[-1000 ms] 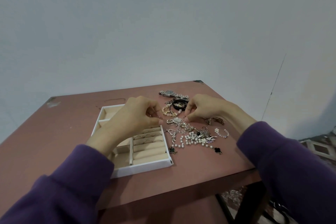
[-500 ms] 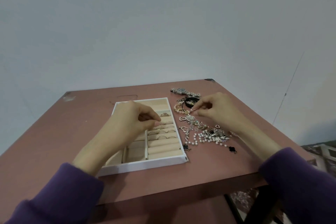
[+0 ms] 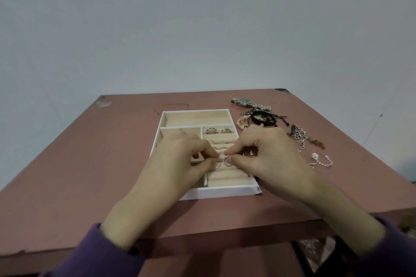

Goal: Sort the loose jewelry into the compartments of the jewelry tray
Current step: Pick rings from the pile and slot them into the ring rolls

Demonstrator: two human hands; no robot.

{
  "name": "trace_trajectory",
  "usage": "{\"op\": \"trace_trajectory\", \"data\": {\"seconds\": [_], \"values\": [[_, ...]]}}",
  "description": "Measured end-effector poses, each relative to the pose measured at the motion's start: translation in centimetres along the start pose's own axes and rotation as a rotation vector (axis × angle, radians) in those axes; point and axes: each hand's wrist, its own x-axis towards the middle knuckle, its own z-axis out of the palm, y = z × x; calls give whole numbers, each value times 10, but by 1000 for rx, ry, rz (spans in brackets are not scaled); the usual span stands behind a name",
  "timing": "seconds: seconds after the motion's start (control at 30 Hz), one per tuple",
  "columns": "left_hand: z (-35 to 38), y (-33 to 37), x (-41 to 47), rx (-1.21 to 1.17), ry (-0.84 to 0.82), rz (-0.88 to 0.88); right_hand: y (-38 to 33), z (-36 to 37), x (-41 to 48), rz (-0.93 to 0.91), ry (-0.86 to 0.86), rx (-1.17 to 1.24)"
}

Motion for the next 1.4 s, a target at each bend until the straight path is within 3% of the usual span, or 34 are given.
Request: {"op": "trace_trajectory", "data": {"seconds": [0.23,0.5,0.83,0.9,0.97,1.1,1.27,1.4], "values": [[-3,-1,-2,34,-47,5,0,2,-1,-16,-12,-55],[-18,10,9,115,-261,-60,-1,-1,1,-10,0,-43],[-18,13,8,117,-238,-133,-2,0,1,-35,16,-53],[-18,9,6,25,-153,-175,-1,0,0,-45,28,-58],[-15,4,3,-35,33,-181,1,3,-1,-69,52,-87],[-6,-3,-3,38,261,-152,3,13,-5,-136,98,-168],[-2,-7,-7,77,331,-125,2,16,-7,-188,49,-260],[1,-9,-8,49,278,-90,5,10,-6,-202,-38,-265]]}}
